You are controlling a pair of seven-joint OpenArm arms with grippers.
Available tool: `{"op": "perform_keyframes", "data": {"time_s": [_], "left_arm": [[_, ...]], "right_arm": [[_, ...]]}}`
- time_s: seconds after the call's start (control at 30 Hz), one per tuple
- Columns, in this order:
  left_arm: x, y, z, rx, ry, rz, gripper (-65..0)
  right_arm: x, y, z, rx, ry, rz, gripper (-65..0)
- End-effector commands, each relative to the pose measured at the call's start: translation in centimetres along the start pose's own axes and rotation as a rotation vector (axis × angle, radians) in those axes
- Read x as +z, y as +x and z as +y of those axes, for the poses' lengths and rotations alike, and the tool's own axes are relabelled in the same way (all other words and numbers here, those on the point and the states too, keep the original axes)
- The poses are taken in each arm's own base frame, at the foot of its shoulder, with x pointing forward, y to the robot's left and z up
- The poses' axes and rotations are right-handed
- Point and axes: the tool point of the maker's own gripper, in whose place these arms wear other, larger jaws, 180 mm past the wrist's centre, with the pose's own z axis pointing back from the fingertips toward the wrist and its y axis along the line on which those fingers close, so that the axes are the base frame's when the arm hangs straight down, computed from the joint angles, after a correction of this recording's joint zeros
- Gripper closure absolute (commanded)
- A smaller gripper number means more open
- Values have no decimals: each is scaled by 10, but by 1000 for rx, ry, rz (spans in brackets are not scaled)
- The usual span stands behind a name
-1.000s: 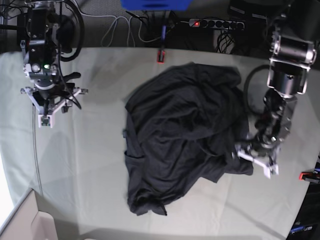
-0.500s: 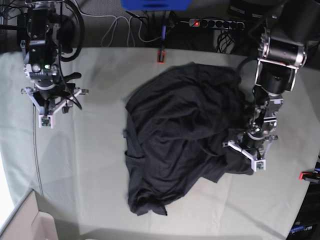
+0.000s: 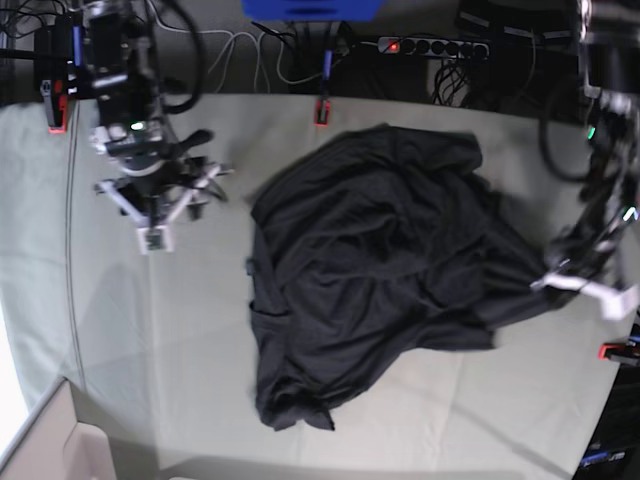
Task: Layout the t-shirt on the table in an organized manner, then fold the t-shirt properly
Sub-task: 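Grasp another shirt edge with the left gripper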
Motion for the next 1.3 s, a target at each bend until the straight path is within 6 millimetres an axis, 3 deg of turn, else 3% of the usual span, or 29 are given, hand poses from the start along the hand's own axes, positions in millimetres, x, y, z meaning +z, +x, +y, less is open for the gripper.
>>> {"op": "perform_keyframes", "data": {"time_s": [0.0, 0.1, 0.2, 0.27, 0.43, 0.57, 0.73, 1.13, 1.27], "left_arm": [[13, 22, 14, 15, 28, -61, -3], [35, 20, 53, 63, 117, -72, -3], [47, 16, 77, 44, 194, -80, -3], [57, 3, 95, 16, 259, -64, -3], [72, -15, 116, 8, 353, -55, -3], [74, -24, 119, -11, 378, -41, -3], [73, -24, 118, -13, 378, -42, -3], [68, -19, 113, -11, 365, -54, -3], [68, -18, 112, -11, 364, -55, -3]], "right_arm": [[0, 9, 7, 24, 17, -32, -342], [-14, 13, 37, 50, 80, -18, -379], [-34, 8, 45, 35, 91, 27, -381], [-45, 5, 53, 20, 102, 57, -381], [-56, 6, 64, 9, 118, 80, -381], [-52, 14, 72, -6, 133, 63, -381], [-32, 29, 73, -17, 140, -11, -384], [-59, 14, 80, -20, 144, 41, -377], [-62, 9, 81, -19, 146, 51, -283]]}}
